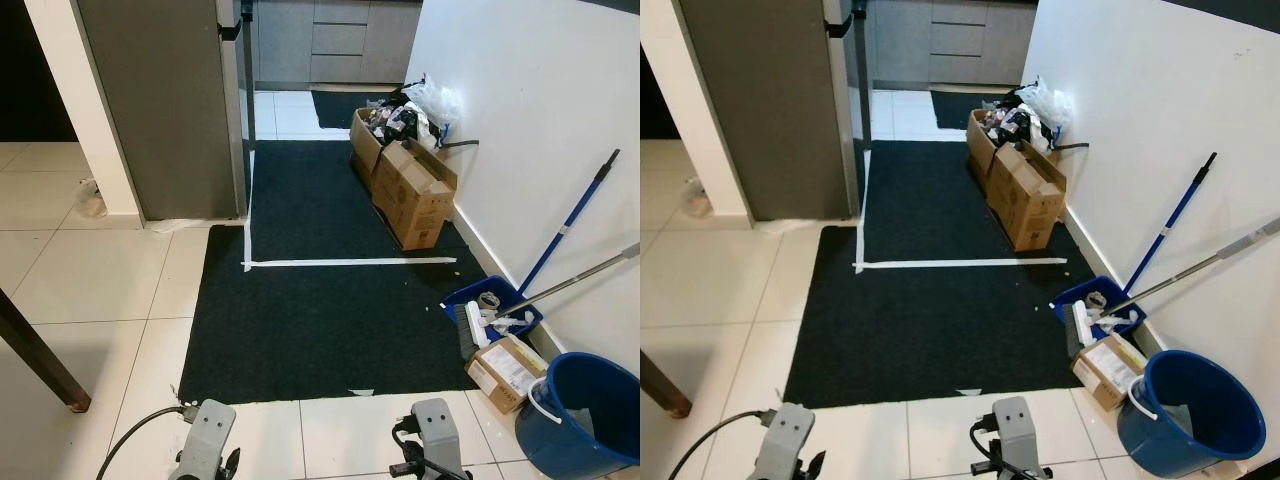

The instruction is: Setting the table

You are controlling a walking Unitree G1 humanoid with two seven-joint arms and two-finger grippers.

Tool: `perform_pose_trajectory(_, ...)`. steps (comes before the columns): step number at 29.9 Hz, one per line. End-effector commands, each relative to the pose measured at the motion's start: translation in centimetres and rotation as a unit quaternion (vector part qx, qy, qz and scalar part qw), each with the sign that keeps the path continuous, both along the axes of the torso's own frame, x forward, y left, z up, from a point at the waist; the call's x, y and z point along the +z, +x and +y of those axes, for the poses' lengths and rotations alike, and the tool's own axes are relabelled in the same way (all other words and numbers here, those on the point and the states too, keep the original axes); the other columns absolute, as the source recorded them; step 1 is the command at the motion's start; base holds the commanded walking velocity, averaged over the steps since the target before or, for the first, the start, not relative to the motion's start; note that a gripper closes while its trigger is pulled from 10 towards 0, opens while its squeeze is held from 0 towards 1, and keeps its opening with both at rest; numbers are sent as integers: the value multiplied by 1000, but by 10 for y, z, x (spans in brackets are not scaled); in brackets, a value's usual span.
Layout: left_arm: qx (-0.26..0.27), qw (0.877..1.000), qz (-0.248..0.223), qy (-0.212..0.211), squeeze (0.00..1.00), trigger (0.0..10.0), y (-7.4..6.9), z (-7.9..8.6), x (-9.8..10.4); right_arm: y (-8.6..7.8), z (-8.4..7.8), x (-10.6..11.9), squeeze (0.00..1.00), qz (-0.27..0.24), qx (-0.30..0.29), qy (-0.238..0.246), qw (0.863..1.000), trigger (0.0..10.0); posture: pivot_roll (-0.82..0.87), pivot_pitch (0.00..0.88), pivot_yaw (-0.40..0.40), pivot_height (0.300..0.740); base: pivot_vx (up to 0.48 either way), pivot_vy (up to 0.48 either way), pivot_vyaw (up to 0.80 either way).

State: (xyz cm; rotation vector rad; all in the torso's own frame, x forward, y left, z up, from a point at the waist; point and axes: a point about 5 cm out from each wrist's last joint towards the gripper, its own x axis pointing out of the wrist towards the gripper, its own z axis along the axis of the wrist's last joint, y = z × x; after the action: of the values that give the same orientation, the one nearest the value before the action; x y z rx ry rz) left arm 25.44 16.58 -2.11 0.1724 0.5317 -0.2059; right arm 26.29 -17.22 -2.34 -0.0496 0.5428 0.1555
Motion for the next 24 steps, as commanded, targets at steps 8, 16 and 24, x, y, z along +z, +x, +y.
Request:
perform_pose_trajectory(8, -1, 1000, 16, -2, 0, 10000, -6, -1, -6, -3, -2, -2, 0, 3, 6, -4, 1000, 10000, 9, 79, 41, 740, 0, 0, 300)
perform_pose_trajectory(16, -3, 1000, 15, 0, 0, 10000, -5, -2, -6, -3, -1, -2, 0, 4, 12, -6, 1000, 10000, 8, 75, 38, 740, 0, 0, 798)
perform_pose_trajectory(24, -5, 1000, 15, 1, 0, 10000, -5, -2, -6, -3, 0, -2, 0, 3, 12, -5, 1000, 10000, 7, 74, 42, 740, 0, 0, 794)
